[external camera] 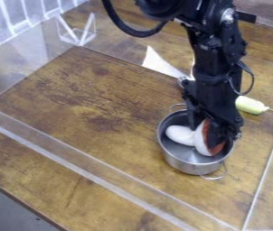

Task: Remove the mushroom from the silver pot and put it on the table

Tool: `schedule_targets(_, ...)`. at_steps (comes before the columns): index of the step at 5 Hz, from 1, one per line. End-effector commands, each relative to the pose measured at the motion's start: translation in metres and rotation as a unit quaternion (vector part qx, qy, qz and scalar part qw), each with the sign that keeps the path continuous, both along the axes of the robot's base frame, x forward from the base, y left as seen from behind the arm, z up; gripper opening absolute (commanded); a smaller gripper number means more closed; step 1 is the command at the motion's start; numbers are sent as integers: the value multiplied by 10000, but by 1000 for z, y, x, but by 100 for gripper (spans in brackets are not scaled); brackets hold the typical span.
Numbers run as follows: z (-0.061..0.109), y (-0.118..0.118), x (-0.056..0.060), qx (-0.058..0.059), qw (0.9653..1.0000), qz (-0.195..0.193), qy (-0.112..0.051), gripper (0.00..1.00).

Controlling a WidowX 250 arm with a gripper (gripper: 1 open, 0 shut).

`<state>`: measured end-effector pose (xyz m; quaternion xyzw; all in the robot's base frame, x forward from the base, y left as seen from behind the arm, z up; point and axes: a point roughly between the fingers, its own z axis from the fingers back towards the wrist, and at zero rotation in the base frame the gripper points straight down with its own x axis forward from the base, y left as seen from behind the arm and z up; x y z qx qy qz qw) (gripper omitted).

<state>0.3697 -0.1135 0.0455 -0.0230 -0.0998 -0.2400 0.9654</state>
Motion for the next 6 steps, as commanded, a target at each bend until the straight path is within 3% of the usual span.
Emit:
schedule_targets(1,17,-2,6,-13,9997,156,-189,0)
schedule_targets(3,59,22,1,55,9993,285,-239,0)
schedule_targets(4,82,24,12,166,9976,498,-443,0)
schedule_targets(5,92,22,32,226,9955,699,-600,0)
schedule_targets(6,96,39,50,223,9945,765,-686,0)
